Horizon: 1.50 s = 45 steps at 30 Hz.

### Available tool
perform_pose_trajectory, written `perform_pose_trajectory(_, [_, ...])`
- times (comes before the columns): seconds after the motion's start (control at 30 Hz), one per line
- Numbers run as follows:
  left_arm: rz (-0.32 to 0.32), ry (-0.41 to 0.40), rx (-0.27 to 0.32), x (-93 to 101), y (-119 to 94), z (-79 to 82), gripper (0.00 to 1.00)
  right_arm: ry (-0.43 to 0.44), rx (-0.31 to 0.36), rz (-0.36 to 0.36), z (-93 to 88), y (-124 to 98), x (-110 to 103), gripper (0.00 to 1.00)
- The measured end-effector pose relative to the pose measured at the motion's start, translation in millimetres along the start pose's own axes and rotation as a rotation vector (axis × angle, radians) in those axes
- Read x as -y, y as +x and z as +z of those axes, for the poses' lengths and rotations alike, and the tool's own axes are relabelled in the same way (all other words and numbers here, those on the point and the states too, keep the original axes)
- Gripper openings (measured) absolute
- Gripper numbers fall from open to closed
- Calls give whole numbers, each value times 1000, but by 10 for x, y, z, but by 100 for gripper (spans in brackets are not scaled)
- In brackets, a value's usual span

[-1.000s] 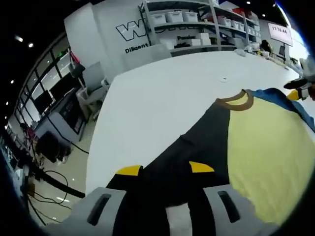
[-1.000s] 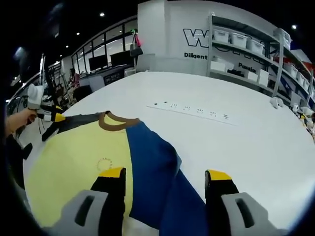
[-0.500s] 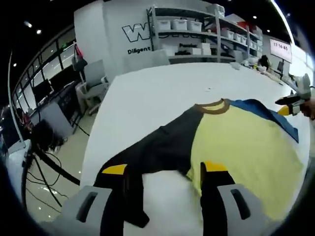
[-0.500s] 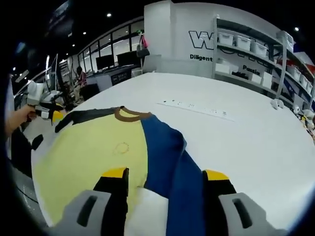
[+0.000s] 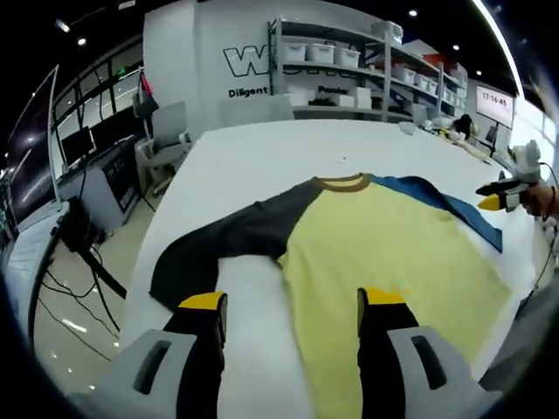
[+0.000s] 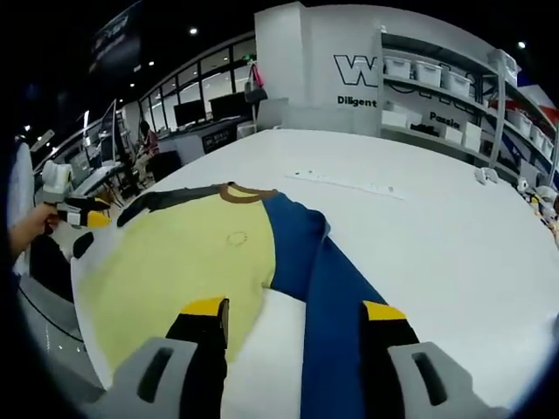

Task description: Fold the garment on the visible template until the final outline fits inside the template.

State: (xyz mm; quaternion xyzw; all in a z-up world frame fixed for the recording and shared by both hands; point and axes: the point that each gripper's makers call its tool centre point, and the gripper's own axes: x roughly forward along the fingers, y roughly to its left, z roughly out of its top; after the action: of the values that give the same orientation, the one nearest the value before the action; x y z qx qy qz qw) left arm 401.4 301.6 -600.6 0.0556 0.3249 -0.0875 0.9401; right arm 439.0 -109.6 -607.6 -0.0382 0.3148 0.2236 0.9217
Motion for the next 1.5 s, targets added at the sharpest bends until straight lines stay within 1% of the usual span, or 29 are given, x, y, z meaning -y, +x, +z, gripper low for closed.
perform_pose_trajectory(0.03, [-1, 0, -2, 17, -21, -19, 65, 1, -2, 1, -13, -19, -2, 56])
perform_pose_trajectory(0.07, [2, -9, -2, 67, -122, -66, 67, -4, -2, 0, -58, -99, -8, 55])
perform_pose_trajectory(0.13, [-1, -25, 17, 118, -189, -67, 69, -8, -4, -2, -99, -156, -3, 53])
perform_pose_trajectory(0.2, [-5, -27, 20, 177, -277, -87, 69, -6, -16, -2, -185, -238, 7, 53])
perform_pose_trajectory(0.27, [-26, -36, 23, 231, -328, -100, 69, 4, -29, 4, -256, -284, 12, 53])
perform_pose_trajectory(0.33, [-65, -82, 49, 316, -389, -81, 70, 15, -37, 7, -323, -347, 22, 52])
perform_pose_trajectory(0.37, [-74, -78, 51, 344, -437, -94, 70, 30, -45, 16, -373, -389, 30, 51])
perform_pose_trajectory(0.43, [-71, -55, 47, 394, -498, -127, 70, 33, -63, 19, -489, -473, 58, 50])
perform_pose_trajectory(0.5, [-79, -69, 44, 427, -530, -154, 70, 26, -88, 18, -598, -525, 81, 50])
perform_pose_trajectory(0.53, [-100, -102, 43, 482, -558, -177, 70, 25, -107, 19, -693, -569, 89, 50])
perform_pose_trajectory(0.6, [-127, -125, 45, 542, -584, -190, 69, 25, -136, 23, -809, -611, 95, 49])
perform_pose_trajectory(0.63, [-127, -105, 60, 578, -618, -186, 68, 18, -147, 18, -860, -629, 108, 49])
perform_pose_trajectory(0.67, [-127, -99, 56, 594, -625, -193, 67, 5, -171, 14, -972, -673, 124, 48])
perform_pose_trajectory(0.7, [-130, -83, 53, 620, -644, -208, 66, 15, -177, 18, -1027, -700, 118, 47])
perform_pose_trajectory(0.8, [-119, -60, 49, 640, -670, -239, 65, 5, -202, 16, -1164, -744, 123, 46])
perform_pose_trajectory(0.83, [-116, -50, 47, 648, -683, -250, 65, 3, -219, 13, -1258, -771, 137, 45])
perform_pose_trajectory(0.87, [-116, -50, 47, 651, -687, -252, 65, -2, -223, 11, -1270, -776, 140, 44])
perform_pose_trajectory(0.93, [-127, -51, 38, 682, -715, -271, 65, -49, -249, 4, -1341, -799, 146, 42])
perform_pose_trajectory(0.97, [-131, -50, 35, 691, -721, -277, 65, -54, -250, 3, -1348, -800, 144, 41])
perform_pose_trajectory(1.07, [-149, -38, 34, 749, -759, -279, 65, -64, -255, -2, -1378, -798, 158, 35])
perform_pose_trajectory(1.1, [-152, -29, 31, 756, -767, -285, 65, -70, -256, -2, -1393, -796, 159, 31])
perform_pose_trajectory(1.17, [-154, -23, 25, 762, -774, -293, 64, -102, -265, -13, -1420, -805, 175, 27])
perform_pose_trajectory(1.2, [-155, -17, 29, 779, -804, -292, 64, -129, -264, -22, -1414, -810, 197, 25])
perform_pose_trajectory(1.3, [-158, -23, 42, 808, -821, -277, 64, -130, -263, -23, -1408, -808, 213, 20])
perform_pose_trajectory(1.33, [-160, -28, 43, 831, -821, -280, 64, -169, -267, -31, -1398, -807, 238, 18])
perform_pose_trajectory(1.37, [-162, -32, 43, 854, -820, -284, 64, -209, -271, -38, -1387, -805, 264, 15])
perform_pose_trajectory(1.4, [-169, -32, 33, 882, -825, -301, 65, -184, -276, -32, -1403, -808, 217, 10])
perform_pose_trajectory(1.5, [-174, -21, 30, 944, -840, -328, 65, -252, -288, -44, -1407, -808, 242, 0])
